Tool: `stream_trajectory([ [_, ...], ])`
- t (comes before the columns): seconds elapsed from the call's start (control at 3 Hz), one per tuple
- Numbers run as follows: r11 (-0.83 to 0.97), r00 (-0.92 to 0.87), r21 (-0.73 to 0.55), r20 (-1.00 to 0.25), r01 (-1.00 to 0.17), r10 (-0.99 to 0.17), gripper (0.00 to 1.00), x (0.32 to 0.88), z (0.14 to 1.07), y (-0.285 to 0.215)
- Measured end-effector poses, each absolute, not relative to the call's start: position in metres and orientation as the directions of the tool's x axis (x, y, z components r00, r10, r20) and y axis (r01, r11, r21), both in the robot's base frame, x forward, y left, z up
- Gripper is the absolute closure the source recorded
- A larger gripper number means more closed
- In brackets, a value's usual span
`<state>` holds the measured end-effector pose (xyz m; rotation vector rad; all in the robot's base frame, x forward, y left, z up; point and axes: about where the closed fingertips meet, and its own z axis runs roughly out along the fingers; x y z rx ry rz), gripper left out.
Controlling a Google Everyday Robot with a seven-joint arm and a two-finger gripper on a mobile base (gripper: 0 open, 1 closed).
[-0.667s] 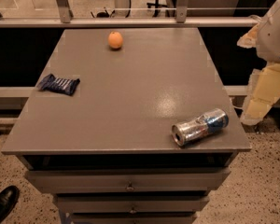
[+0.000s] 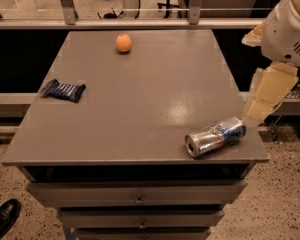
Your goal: Pick rxbar blueberry
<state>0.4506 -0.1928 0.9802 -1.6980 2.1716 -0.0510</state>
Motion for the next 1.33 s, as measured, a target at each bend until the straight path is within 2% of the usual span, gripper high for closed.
stream_trajectory([
  [0.33, 0.233, -0.134, -0.265, -0.343, -0.935, -0.929, 0.0, 0.495, 0.979, -0.135],
  [0.67, 0.193, -0.073, -0.247, -0.422, -0.95, -0.904, 0.0, 0.544, 0.971, -0.053],
  [1.0, 0.193, -0.074, -0.248, -0.422, -0.949, -0.904, 0.0, 0.544, 0.971, -0.054],
  [1.33, 0.2, -0.069, -0.22, -0.489, -0.955, -0.87, 0.0, 0.555, 0.954, -0.029],
])
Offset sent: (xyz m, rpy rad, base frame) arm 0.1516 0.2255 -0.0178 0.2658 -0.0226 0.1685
